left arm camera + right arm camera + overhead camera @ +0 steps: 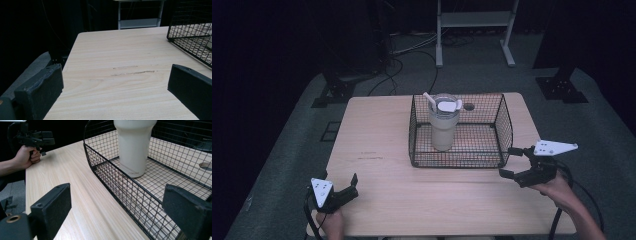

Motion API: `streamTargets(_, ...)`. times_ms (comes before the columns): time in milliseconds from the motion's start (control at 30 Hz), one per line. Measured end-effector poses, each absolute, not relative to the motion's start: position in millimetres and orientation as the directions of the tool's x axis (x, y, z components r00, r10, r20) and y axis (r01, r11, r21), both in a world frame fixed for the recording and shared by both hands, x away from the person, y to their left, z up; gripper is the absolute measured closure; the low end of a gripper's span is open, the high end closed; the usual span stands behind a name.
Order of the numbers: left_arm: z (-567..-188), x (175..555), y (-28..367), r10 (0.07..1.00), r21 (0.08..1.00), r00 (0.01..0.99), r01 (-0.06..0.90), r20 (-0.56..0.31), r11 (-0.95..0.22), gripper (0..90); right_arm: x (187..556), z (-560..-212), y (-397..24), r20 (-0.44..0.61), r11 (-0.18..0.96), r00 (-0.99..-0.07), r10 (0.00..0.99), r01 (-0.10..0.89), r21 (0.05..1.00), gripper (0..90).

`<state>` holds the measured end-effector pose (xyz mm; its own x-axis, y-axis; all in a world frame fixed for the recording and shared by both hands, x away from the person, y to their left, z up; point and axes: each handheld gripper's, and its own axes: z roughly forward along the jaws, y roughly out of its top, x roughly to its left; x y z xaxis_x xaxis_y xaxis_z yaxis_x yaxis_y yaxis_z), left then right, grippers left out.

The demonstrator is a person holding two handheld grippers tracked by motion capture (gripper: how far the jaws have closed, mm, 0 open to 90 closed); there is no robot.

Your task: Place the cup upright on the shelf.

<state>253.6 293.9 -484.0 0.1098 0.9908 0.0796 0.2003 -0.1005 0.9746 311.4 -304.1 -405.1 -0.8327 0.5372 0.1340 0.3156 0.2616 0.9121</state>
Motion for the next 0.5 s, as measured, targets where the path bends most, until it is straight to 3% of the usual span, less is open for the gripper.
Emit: streamTargets(500,-484,253,293,0.991,0.975,0.102,0.194,0.087,-0.106,0.0,299,-425,-319,0.156,0.238,-0.81,0.566,0.341,0.909,8.1)
